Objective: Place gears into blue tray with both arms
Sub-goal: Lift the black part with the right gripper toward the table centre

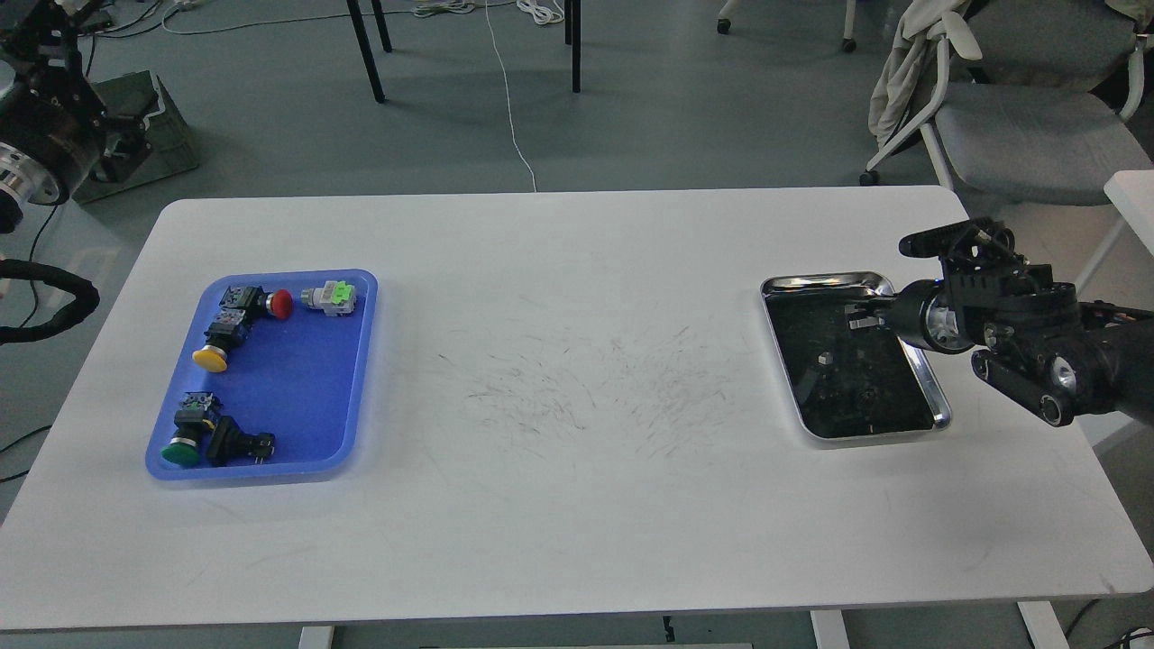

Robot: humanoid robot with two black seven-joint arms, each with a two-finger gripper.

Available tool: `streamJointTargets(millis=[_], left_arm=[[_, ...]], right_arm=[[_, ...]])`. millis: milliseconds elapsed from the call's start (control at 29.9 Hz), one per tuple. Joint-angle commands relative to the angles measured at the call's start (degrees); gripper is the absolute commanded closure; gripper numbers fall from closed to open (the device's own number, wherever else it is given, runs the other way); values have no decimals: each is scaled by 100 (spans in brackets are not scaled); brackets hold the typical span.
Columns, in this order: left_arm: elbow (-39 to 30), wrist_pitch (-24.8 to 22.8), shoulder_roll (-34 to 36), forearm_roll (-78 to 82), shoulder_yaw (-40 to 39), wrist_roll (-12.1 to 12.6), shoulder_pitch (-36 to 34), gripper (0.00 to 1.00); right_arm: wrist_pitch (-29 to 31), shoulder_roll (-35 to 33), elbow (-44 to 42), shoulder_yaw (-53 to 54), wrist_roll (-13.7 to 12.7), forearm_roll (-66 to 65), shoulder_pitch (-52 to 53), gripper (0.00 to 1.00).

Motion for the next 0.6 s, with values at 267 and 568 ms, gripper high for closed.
streamJointTargets(millis=[267,568], left_arm=[[-26,-2,115,0,-9,17,-44,1],[-299,-10,510,-9,0,26,-115,1]], right_arm=[[-118,209,-42,438,-36,66,839,99],[-1076,1193,-77,632,-45,58,997,99]])
